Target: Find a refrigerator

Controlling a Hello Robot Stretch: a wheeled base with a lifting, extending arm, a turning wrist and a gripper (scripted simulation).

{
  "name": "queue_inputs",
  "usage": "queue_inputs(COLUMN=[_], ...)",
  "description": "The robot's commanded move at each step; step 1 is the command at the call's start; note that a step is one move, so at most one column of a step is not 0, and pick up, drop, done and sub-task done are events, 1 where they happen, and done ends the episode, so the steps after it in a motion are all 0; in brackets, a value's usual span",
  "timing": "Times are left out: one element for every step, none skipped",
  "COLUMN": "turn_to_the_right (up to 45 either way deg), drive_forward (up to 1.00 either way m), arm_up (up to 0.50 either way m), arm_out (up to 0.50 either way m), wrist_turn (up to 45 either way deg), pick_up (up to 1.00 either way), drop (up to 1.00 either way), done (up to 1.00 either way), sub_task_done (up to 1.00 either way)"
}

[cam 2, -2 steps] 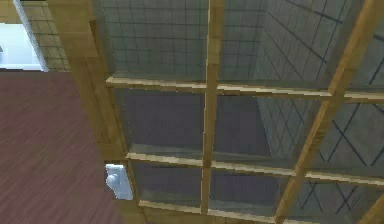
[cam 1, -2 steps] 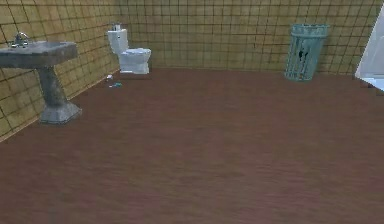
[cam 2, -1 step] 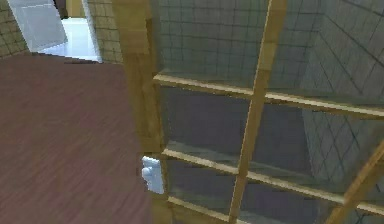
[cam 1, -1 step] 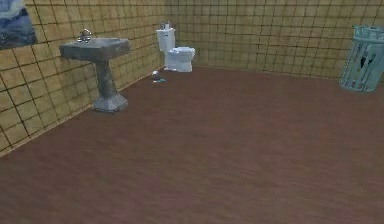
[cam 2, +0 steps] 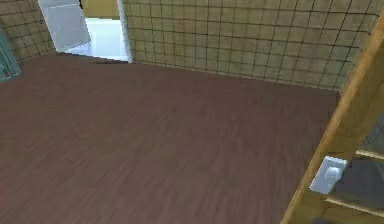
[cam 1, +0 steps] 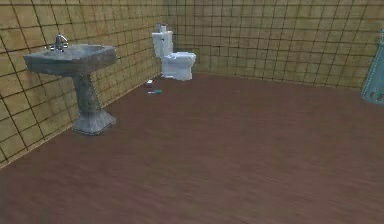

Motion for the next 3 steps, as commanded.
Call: queue_inputs(turn_to_the_right=[45.0, 15.0, 0.0], drive_forward=[0.0, 0.0, 0.45], arm_up=[0.0, 0.0, 0.0], arm_out=[0.0, 0.0, 0.0], wrist_turn=[0.0, 0.0, 0.0], pick_up=[0.0, 0.0, 0.0], drop=[0.0, 0.0, 0.0], done=[0.0, 0.0, 0.0], sub_task_done=[0.0, 0.0, 0.0])
